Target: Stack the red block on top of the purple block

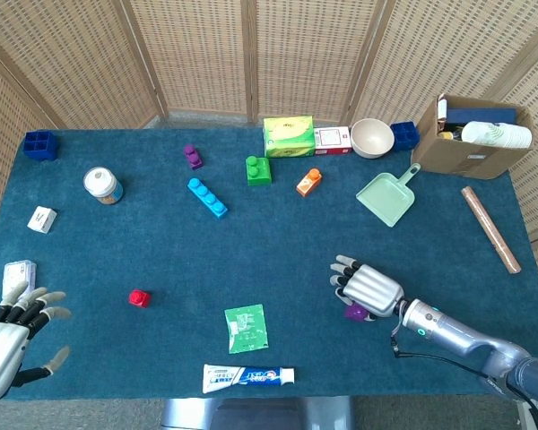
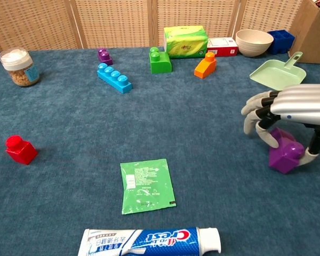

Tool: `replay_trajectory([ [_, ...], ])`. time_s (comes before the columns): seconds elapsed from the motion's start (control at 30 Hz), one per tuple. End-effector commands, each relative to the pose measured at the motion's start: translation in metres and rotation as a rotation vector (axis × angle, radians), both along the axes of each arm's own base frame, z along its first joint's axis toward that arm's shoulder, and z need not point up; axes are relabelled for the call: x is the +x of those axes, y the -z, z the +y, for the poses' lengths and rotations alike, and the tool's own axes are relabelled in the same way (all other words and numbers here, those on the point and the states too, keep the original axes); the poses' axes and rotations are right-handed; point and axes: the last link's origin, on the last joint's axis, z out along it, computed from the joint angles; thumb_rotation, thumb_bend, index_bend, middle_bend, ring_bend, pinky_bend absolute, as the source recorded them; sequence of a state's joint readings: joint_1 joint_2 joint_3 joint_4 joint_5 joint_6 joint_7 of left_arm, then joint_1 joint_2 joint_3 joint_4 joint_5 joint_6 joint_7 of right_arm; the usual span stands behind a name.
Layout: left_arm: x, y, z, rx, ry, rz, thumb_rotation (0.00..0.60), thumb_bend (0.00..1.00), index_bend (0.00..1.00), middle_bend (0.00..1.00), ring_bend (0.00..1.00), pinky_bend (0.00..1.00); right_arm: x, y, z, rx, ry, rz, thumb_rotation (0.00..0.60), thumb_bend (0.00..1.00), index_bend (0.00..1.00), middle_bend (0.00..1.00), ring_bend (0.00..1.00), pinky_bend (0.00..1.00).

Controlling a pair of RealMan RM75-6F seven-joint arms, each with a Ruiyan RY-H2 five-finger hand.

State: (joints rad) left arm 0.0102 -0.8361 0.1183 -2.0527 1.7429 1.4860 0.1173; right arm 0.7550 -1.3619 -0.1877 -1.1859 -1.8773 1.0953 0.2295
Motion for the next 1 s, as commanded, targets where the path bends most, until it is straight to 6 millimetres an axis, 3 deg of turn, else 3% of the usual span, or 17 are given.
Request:
replay_trajectory([
  [0.03, -0.001, 0.0, 0.001, 0.001, 0.002, -0.001, 0.528, 0.38, 0.35, 0.24, 0.17, 0.0, 0.013, -0.003, -0.002, -0.011, -0.007, -0.018, 0.6, 0.0, 0.7, 0.32, 0.15, 0.13],
  [0.53, -0.012, -0.001, 0.002, 0.012, -0.011, 0.001, 0.535, 0.38, 0.35, 0.24, 0.17, 0.0, 0.081, 0.011, -0.003, 0.013, -0.064, -0.069, 0.6, 0.0, 0.7, 0.32, 0.16, 0.13],
  [1.0, -0.026, -0.003, 0.003, 0.022, -0.041, -0.004, 0.532, 0.38, 0.35, 0.24, 0.17, 0.0, 0.136, 0.047, -0.022, 0.03, -0.052, -0.058, 0.6, 0.0, 0.7, 0.32, 0.16, 0.14],
])
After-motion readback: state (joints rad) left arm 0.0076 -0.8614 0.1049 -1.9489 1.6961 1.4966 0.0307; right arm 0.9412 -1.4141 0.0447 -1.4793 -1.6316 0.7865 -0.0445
